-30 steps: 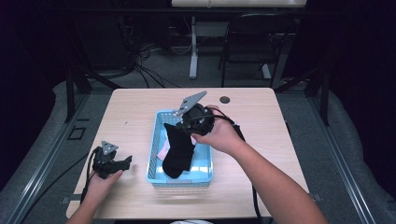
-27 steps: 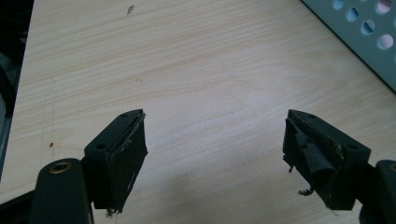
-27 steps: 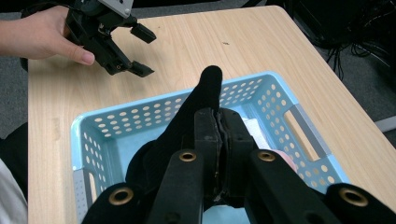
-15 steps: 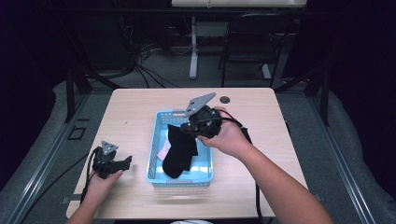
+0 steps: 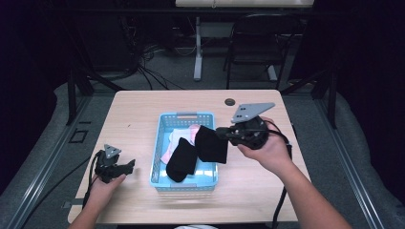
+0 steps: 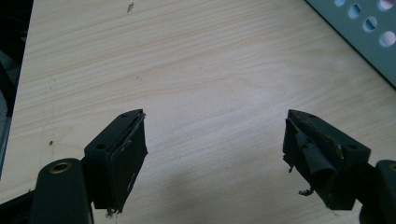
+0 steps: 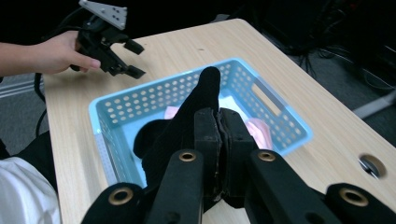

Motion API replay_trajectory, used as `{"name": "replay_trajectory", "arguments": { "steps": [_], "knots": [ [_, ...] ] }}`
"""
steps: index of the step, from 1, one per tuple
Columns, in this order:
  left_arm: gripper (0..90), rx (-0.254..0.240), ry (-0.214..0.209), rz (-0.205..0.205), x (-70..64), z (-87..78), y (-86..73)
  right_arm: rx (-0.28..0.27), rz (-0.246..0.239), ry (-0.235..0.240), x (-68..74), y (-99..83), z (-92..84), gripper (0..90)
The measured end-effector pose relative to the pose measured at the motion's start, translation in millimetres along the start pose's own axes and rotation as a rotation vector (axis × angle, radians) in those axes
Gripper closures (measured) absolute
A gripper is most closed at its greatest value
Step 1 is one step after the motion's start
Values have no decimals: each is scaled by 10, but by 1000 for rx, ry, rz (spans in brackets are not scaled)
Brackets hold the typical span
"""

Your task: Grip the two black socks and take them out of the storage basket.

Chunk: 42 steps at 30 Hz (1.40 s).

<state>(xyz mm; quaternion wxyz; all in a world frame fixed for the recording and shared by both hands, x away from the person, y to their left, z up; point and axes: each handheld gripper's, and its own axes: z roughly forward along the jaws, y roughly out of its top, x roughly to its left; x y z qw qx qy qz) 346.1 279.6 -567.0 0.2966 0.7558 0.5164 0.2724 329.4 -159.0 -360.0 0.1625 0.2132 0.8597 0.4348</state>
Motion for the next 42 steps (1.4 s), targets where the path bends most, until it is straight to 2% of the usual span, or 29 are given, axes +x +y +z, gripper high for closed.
{"name": "replay_trajectory", "arguments": {
  "steps": [1, 2, 5, 6, 10, 15, 19, 22, 25, 26, 28, 29, 30, 31, 32, 33, 34, 35, 36, 40, 42],
  "knots": [
    [214, 0, 0, 0, 0, 0, 0, 0, 0, 0, 0, 0, 0, 868],
    [214, 1, 1, 1, 0, 1, -1, -12, 28, -13, -51, -94, -102, 868],
    [214, 3, 3, 2, -1, 5, -2, -20, 52, -30, -103, -186, -200, 868],
    [214, 3, 3, 1, -3, 7, -2, -25, 77, -42, -154, -279, -280, 868],
    [215, 8, 3, 6, -2, 4, -1, -8, 104, -71, -216, -434, -365, 868],
    [215, 8, 3, 9, -6, 9, -2, 2, 121, -88, -227, -576, -391, 868],
    [214, 8, 2, 9, -6, 10, -2, -2, 139, -78, -214, -696, -357, 868],
    [214, 7, 2, 6, -9, 11, -3, -4, 169, -59, -217, -830, -262, 868],
    [215, 6, 2, 9, -9, 8, -3, -2, 187, -60, -248, -902, -209, 867],
    [214, 6, 2, 9, -9, 8, -3, 10, 220, -75, -320, -1016, -130, 867],
    [214, 7, 1, 8, -8, 8, -3, 34, 238, -106, -396, -1125, -63, 867],
    [214, 7, 1, 8, -7, 8, -3, 34, 238, -106, -396, -1125, -63, 867],
    [214, 7, 1, 5, -7, 11, -4, 50, 268, -125, -467, -1232, -5, 867],
    [215, 7, 1, 5, -7, 11, -4, 50, 268, -125, -467, -1232, -5, 867],
    [214, 7, 2, 4, -8, 12, -5, 61, 298, -144, -536, -1331, 34, 867],
    [214, 7, 2, 3, -8, 13, -5, 61, 298, -144, -536, -1331, 34, 867],
    [214, 9, 1, 5, -10, 14, -5, 63, 331, -172, -601, -1427, 65, 867],
    [215, 9, 1, 5, -10, 14, -5, 63, 331, -172, -601, -1427, 65, 867],
    [214, 8, 1, 5, -12, 14, -5, 71, 360, -194, -662, -1516, 79, 867],
    [215, 9, 1, 6, -13, 19, -6, 72, 428, -209, -732, -1674, 142, 866],
    [215, 9, 1, 5, -13, 20, -7, 80, 435, -210, -738, -1700, 159, 866]
  ]
}}
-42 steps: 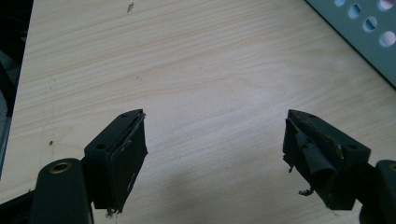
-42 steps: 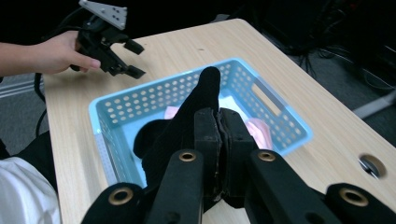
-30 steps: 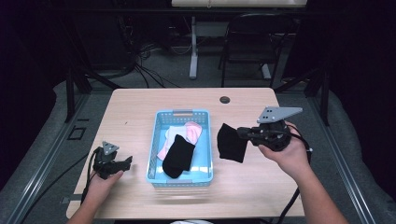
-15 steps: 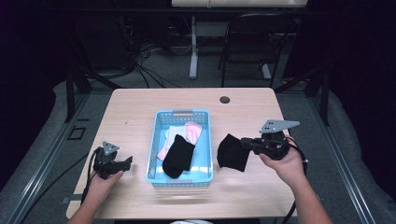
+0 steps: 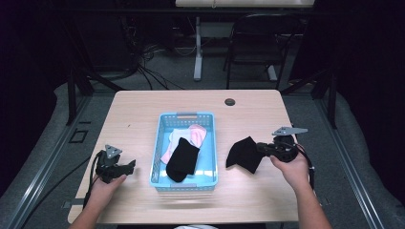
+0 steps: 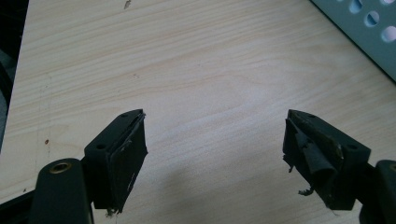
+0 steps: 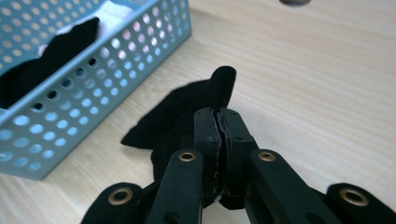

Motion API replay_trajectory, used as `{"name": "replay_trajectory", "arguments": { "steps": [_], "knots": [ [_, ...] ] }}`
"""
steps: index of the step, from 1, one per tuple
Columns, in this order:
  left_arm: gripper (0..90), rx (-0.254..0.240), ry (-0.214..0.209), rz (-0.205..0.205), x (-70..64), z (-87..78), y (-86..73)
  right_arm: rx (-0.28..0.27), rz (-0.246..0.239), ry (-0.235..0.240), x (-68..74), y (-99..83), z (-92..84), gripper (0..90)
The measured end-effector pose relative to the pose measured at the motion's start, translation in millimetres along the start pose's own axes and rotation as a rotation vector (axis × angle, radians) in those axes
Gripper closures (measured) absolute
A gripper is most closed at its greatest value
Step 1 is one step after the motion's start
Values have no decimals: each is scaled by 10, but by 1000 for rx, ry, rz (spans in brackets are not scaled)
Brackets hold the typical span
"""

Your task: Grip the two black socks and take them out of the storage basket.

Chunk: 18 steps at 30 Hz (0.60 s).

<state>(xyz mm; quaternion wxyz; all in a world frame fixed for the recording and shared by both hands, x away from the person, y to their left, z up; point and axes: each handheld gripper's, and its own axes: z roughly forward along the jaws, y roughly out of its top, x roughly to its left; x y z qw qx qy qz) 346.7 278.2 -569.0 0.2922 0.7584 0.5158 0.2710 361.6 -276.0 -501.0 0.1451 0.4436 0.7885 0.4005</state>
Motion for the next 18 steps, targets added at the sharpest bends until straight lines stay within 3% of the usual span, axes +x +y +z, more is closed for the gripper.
{"name": "replay_trajectory", "arguments": {
  "steps": [4, 8, 15, 18],
  "knots": [
    [215, 3, -1, -1, -1, 4, -2, 33, 30, -6, -34, -127, 173, 860],
    [214, 2, -1, -2, 0, 3, -2, 50, 21, -18, -48, -140, 207, 841],
    [214, 4, 0, 3, -2, 3, -2, 15, 30, -41, -55, -111, 159, 704],
    [214, 3, 0, 0, -2, 3, -3, 3, 26, -21, -44, -73, 137, 664]
  ]
}}
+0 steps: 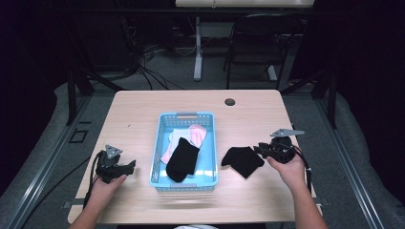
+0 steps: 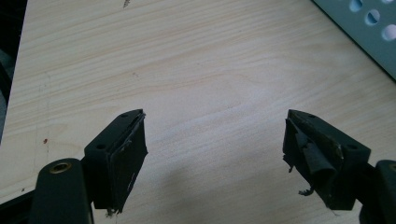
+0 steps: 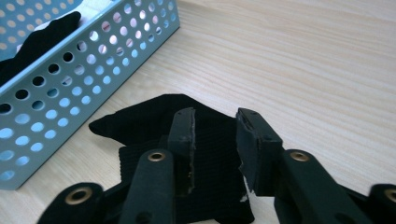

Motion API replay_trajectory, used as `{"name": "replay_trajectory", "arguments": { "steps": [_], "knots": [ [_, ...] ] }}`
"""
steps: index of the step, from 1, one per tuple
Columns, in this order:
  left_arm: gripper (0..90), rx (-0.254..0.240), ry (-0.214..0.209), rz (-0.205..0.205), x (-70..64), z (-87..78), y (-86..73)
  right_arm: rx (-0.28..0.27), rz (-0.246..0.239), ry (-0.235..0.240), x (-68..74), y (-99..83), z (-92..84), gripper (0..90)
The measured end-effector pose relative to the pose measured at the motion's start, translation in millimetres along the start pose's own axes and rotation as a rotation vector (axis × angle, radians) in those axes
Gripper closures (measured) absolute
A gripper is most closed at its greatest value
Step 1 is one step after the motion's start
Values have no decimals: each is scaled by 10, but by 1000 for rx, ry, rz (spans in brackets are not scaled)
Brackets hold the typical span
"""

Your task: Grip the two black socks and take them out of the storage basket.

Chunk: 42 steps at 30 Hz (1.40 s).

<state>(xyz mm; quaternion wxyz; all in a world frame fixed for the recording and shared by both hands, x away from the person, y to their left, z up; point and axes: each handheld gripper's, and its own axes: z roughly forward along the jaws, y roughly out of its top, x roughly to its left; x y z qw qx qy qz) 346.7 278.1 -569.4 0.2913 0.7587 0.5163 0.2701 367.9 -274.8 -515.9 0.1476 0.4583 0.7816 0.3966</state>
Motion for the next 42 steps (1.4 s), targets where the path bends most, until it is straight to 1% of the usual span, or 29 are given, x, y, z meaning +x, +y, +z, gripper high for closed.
{"name": "replay_trajectory", "arguments": {
  "steps": [1, 2, 5, 6, 7, 8, 9, 10, 11, 12, 13, 16, 18, 19, 20, 21, 23, 25, 26, 27, 28, 29, 30, 31, 36, 39, 40, 41, 42],
  "knots": [
    [215, -1, 0, -1, 0, 1, 0, 2, -11, -11, 12, 17, -6, 649],
    [214, 0, 0, -1, 0, 1, 0, -1, -19, -1, 43, 57, -4, 624],
    [214, 1, 0, 2, -3, 3, 0, -2, -29, 10, 78, 99, 5, 600],
    [215, 1, 0, 5, -3, 2, 1, 1, -56, 28, 134, 162, 27, 567],
    [215, 1, 0, 5, -3, 2, 1, 1, -56, 28, 134, 162, 27, 567],
    [214, 1, 0, 5, -1, 2, 2, 6, -93, 46, 205, 236, 54, 536],
    [215, 1, 0, 5, -1, 2, 2, 6, -93, 46, 205, 236, 54, 536],
    [215, 1, 0, 5, -1, 2, 2, 9, -135, 64, 290, 325, 91, 510],
    [215, 1, -1, 6, -1, 1, 3, 9, -135, 64, 290, 325, 91, 510],
    [214, -1, -1, 6, -3, -1, 5, 8, -178, 86, 395, 426, 137, 491],
    [214, -1, -1, 6, -3, -1, 5, 8, -178, 86, 395, 426, 137, 491],
    [214, -2, -3, 5, -3, -2, 6, 14, -229, 123, 549, 575, 223, 462],
    [214, -3, -4, 6, 1, -5, 7, 17, -268, 150, 681, 695, 308, 453],
    [215, -4, -3, 6, 2, -6, 7, 21, -277, 162, 742, 748, 349, 452],
    [214, -5, -3, 3, 2, -9, 7, 30, -306, 187, 863, 849, 433, 451],
    [214, -5, -3, 3, 2, -9, 7, 30, -306, 187, 863, 849, 433, 451],
    [214, -6, -2, 4, 3, -10, 9, 45, -323, 209, 981, 942, 525, 455],
    [214, -7, -2, 5, 3, -12, 11, 55, -343, 219, 1087, 1021, 622, 469],
    [214, -8, -4, 4, 3, -13, 11, 71, -357, 226, 1177, 1089, 724, 477],
    [214, -8, -4, 4, 4, -14, 11, 71, -357, 226, 1177, 1089, 724, 477],
    [214, -9, -5, 4, 5, -15, 12, 85, -358, 230, 1252, 1140, 816, 485],
    [214, -9, -5, 4, 5, -15, 12, 85, -358, 230, 1252, 1140, 816, 485],
    [214, -10, -7, 3, 7, -15, 11, 98, -360, 238, 1314, 1176, 909, 487],
    [215, -10, -7, 3, 7, -15, 11, 98, -360, 238, 1314, 1176, 909, 487],
    [215, -12, -7, 4, 13, -23, 15, 139, -350, 242, 1428, 1242, 1129, 491],
    [215, -14, -7, 1, 11, -22, 15, 155, -349, 240, 1451, 1249, 1194, 492],
    [214, -15, -7, 3, 10, -21, 16, 176, -351, 234, 1473, 1246, 1264, 492],
    [215, -15, -7, 3, 10, -21, 16, 176, -351, 234, 1473, 1246, 1264, 492],
    [215, -13, -8, 4, 10, -22, 16, 198, -346, 233, 1494, 1241, 1333, 495]
  ]
}}
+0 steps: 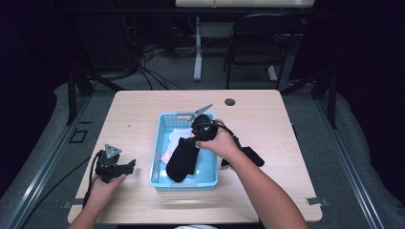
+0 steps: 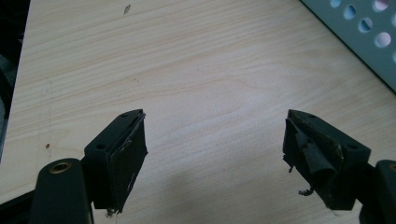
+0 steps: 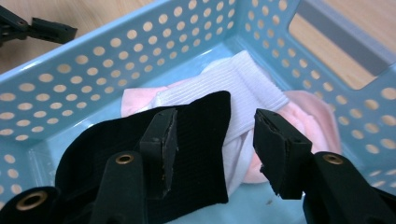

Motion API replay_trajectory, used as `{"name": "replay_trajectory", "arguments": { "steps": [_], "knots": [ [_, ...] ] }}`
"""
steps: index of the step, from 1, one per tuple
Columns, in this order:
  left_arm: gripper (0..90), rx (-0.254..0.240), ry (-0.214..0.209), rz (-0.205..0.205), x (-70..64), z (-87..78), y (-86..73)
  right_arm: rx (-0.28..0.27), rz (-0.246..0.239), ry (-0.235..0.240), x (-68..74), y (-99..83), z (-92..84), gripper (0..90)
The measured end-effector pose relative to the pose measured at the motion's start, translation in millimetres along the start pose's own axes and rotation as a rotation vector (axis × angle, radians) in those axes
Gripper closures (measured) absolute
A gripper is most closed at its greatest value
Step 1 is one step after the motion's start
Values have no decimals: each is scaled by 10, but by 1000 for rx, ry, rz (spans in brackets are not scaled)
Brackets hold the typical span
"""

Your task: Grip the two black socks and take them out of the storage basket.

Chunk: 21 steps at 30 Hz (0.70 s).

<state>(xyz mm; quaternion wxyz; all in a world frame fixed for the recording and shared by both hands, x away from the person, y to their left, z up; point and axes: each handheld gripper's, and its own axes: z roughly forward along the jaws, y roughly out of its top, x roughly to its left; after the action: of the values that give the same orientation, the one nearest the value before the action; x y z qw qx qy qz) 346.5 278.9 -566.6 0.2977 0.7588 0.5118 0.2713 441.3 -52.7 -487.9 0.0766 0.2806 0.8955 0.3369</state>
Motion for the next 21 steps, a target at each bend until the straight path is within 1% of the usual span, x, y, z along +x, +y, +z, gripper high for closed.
{"name": "replay_trajectory", "arguments": {
  "steps": [1, 3, 4, 6, 7, 8, 9, 10, 11, 12, 15, 16, 21],
  "knots": [
    [215, 0, 0, 0, 0, 0, 0, 0, 0, 0, 0, 0, 0, 495],
    [214, 0, 0, 1, 2, 0, 1, 16, 5, 0, 2, 10, 72, 497],
    [214, 0, 0, 0, 1, 0, 1, 29, 10, 0, 5, 17, 144, 501],
    [214, 0, -1, 1, 3, 0, 1, 45, 16, 2, 12, 19, 211, 519],
    [214, 0, -1, 1, 3, 0, 1, 45, 16, 2, 12, 19, 211, 519],
    [214, 0, -1, 2, 4, -1, 1, 80, 21, 9, 17, 25, 260, 525],
    [214, 0, -1, 2, 4, -1, 1, 80, 21, 9, 17, 25, 260, 525],
    [214, 0, -2, 1, 5, -2, 2, 90, 36, 6, 23, 21, 305, 535],
    [214, -1, -2, 1, 6, -2, 2, 105, 33, 9, 13, 23, 318, 541],
    [214, -1, -2, 1, 6, -2, 2, 105, 33, 9, 13, 23, 318, 541],
    [214, -2, -2, 0, 6, -5, 3, 124, 68, 10, 1, 13, 354, 560],
    [214, -2, -1, 0, 7, -4, 3, 140, 81, 12, -9, 7, 365, 572],
    [214, -5, 0, -1, 2, 0, 3, 159, 102, -1, -28, -11, 382, 585]
  ]
}}
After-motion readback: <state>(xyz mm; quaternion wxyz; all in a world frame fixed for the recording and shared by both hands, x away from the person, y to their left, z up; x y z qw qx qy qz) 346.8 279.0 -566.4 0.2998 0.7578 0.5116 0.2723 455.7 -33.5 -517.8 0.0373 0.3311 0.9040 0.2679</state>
